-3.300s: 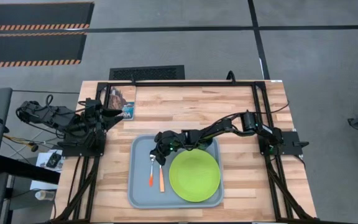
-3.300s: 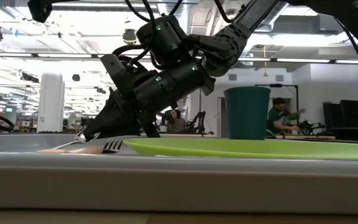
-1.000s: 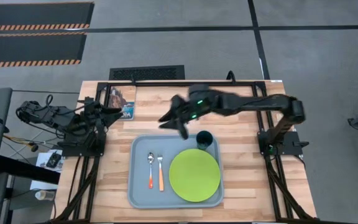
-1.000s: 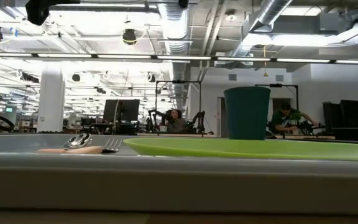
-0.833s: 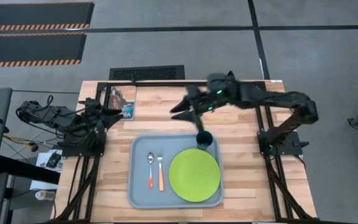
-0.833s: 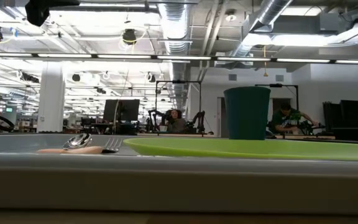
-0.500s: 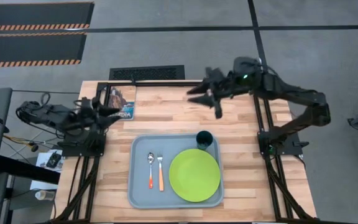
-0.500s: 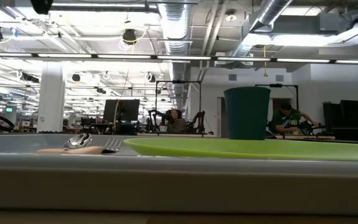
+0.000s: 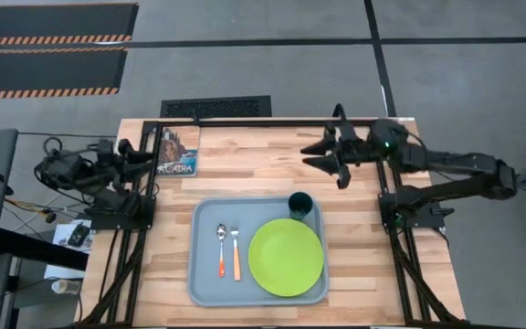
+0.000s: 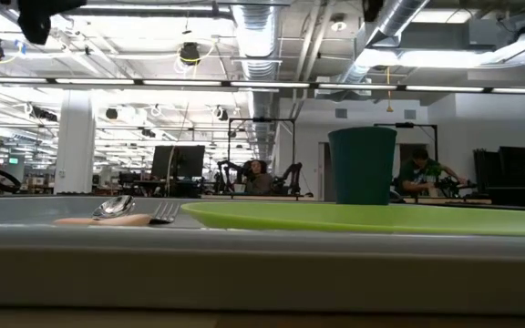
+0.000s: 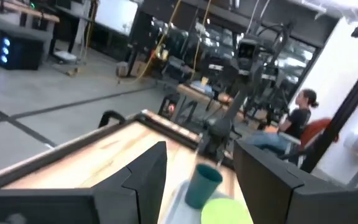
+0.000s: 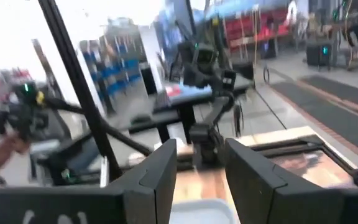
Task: Pick and place plate/cup/fork/spoon on tray
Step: Return to Home Position
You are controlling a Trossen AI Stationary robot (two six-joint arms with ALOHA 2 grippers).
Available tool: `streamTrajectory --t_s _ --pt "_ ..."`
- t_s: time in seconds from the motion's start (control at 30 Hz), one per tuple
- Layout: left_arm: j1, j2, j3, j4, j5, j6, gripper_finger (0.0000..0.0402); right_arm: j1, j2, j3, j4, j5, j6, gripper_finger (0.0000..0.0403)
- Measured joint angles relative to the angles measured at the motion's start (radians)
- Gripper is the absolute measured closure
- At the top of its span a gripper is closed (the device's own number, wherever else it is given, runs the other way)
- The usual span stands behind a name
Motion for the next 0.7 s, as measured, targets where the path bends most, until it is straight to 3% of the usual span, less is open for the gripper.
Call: streamTrajectory --t_s 0.2,0.37,0.57,0.7 --pt "0.0 0.033 -0.087 0.049 -0.019 -0.01 0.0229 0.007 -0.095 -0.339 0.37 0.008 0.127 0.0246" --pt "0.0 0.032 -0.205 0.155 -0.026 0.0 0.0229 0.017 -0.111 -0.545 0.642 0.035 0.148 0.0246" --pt "0.0 0.014 -0.317 0.274 -0.014 0.003 0.0229 -0.013 -0.11 -0.728 0.934 -0.017 0.188 0.0246" --pt "0.0 -0.009 -0.34 0.309 0.008 0.024 0.0229 -0.059 -0.134 -0.772 1.06 -0.092 0.327 0.0246"
